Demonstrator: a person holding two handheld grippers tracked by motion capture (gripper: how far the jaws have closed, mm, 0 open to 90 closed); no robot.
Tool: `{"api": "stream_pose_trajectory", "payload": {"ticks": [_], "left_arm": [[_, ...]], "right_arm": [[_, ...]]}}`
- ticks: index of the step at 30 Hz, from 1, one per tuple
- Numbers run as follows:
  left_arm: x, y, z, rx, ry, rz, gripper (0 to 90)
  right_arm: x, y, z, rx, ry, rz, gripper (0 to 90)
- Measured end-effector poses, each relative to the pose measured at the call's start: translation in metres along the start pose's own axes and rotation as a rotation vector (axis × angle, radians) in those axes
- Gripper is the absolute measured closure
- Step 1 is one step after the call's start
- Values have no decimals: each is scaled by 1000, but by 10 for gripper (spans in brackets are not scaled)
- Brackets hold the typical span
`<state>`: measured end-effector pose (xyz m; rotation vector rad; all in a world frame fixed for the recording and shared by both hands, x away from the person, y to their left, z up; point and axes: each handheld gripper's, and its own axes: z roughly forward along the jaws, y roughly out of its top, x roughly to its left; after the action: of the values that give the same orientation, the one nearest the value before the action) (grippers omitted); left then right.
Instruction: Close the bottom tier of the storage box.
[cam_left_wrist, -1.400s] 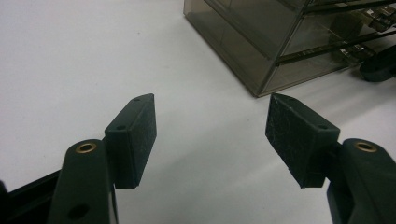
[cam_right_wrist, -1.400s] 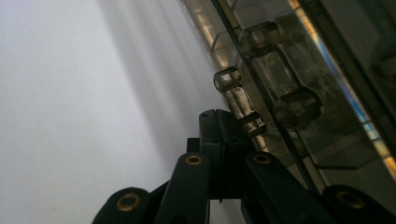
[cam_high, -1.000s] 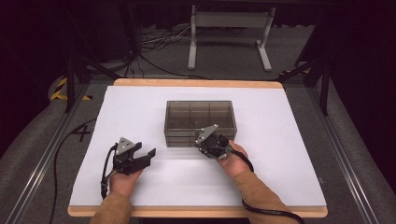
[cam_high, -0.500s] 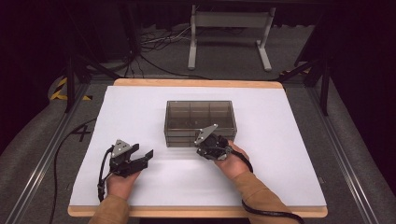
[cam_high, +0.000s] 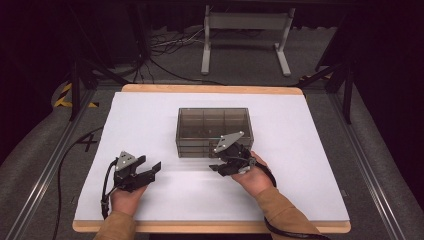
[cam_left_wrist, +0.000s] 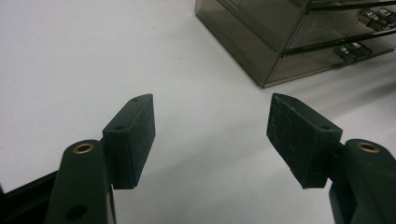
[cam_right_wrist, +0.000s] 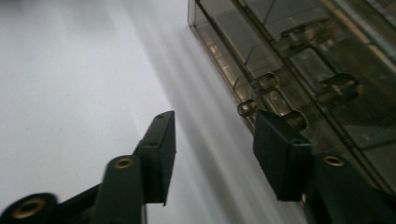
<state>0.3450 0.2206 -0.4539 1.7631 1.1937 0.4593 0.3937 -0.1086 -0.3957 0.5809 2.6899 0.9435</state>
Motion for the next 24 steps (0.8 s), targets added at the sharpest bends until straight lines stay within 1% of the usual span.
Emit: {"api": "stream_pose_trajectory", "payload": {"ticks": [2,4,6,9,10,11,15,17,20,24], "left_arm": [[0,0,0,0,-2,0,333],[1,0,1,3,-4,-1,333],[0,1,1,4,-2,2,333],[0,1,1,6,-4,1,333],[0,1,2,9,1,1,333],[0,1,3,9,2,4,333],[0,2,4,15,4,7,334],[-1,3,5,15,8,6,335],[-2,3,7,25,11,16,336],[-2,3,8,26,11,15,337]], "right_arm": [[0,-1,-5,-21,-11,14,407],[0,-2,-8,-40,-14,23,364],[1,-4,-12,-34,-35,28,278],[1,-7,-18,-56,-40,39,233],[1,-7,-18,-56,-40,39,233],[0,-10,-23,-64,-46,45,196],[-1,-16,-32,-74,-68,61,154],[-3,-20,-37,-82,-74,68,150],[-5,-26,-43,-97,-84,82,147],[-8,-35,-50,-99,-98,94,141]]}}
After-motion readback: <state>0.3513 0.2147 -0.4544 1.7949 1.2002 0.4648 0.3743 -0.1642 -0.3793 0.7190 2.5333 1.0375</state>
